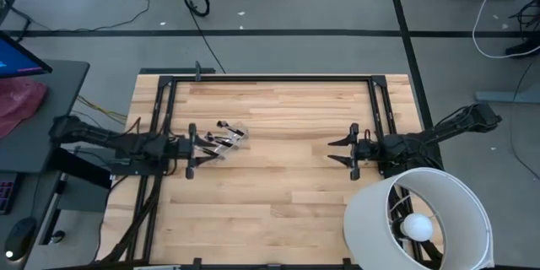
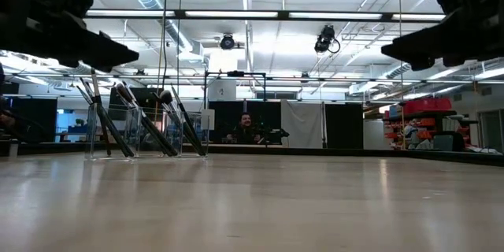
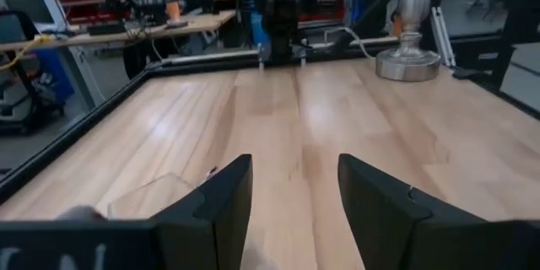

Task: Put items in baskets/containers
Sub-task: Return to home position

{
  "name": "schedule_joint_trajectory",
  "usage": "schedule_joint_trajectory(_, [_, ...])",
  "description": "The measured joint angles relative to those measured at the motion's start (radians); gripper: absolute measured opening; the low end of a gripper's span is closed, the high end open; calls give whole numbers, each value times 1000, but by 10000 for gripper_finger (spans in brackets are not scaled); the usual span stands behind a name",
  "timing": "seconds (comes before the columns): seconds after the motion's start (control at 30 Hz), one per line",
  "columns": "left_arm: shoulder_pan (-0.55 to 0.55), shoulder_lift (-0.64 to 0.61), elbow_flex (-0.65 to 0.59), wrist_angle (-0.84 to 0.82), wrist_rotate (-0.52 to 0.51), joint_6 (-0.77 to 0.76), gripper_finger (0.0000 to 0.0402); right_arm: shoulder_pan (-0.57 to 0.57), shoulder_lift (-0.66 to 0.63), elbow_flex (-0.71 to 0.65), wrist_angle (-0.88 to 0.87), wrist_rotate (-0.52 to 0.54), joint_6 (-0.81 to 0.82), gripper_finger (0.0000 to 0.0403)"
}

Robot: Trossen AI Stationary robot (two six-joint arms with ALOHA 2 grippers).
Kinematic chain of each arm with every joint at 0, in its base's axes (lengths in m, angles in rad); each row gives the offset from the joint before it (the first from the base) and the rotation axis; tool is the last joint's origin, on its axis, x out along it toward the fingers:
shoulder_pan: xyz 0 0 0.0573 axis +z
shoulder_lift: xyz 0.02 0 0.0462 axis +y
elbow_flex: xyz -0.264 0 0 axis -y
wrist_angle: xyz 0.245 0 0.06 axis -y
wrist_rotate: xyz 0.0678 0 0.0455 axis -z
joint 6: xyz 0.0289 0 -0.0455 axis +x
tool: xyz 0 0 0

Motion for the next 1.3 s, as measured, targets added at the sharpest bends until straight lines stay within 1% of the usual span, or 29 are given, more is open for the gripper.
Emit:
schedule_joint_trajectory(0.17, [87,12,0,-10,88,-21,181,0,3,0,11,2,5,187])
schedule_joint_trajectory(0.23, [101,11,-1,-8,100,-35,181,0,3,0,24,2,6,187])
schedule_joint_trajectory(0.3, [105,11,-1,-9,82,-36,181,0,3,0,25,2,6,187])
schedule_joint_trajectory(0.37, [105,11,-1,-11,34,-48,181,0,3,0,25,2,6,187])
schedule_joint_trajectory(0.43, [105,11,-1,-16,-15,-109,181,0,3,0,25,2,6,187])
schedule_joint_trajectory(0.53, [106,11,-1,-16,-52,-221,181,0,3,0,26,2,6,187])
schedule_joint_trajectory(0.67, [105,11,-1,-16,-55,-295,181,0,3,0,25,2,6,187])
schedule_joint_trajectory(1.3, [105,11,-1,-16,-55,-300,181,0,3,0,26,2,6,187])
